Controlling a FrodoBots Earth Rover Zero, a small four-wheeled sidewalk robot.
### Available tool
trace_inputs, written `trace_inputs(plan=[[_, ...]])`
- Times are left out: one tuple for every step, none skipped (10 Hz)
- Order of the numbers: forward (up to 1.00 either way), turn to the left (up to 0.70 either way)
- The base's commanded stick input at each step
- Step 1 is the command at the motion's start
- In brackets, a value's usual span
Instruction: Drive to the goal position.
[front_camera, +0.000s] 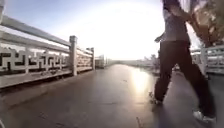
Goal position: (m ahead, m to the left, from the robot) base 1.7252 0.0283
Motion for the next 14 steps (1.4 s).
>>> trace_inputs(plan=[[0.45, 0.0], [0.45, 0.0], [0.45, 0.0], [0.45, 0.0], [0.45, 0.0], [0.45, 0.0], [0.45, 0.0], [0.45, 0.0], [0.45, 0.0], [0.45, 0.0], [0.45, 0.0], [0.45, 0.0], [0.45, 0.0], [0.45, 0.0]])
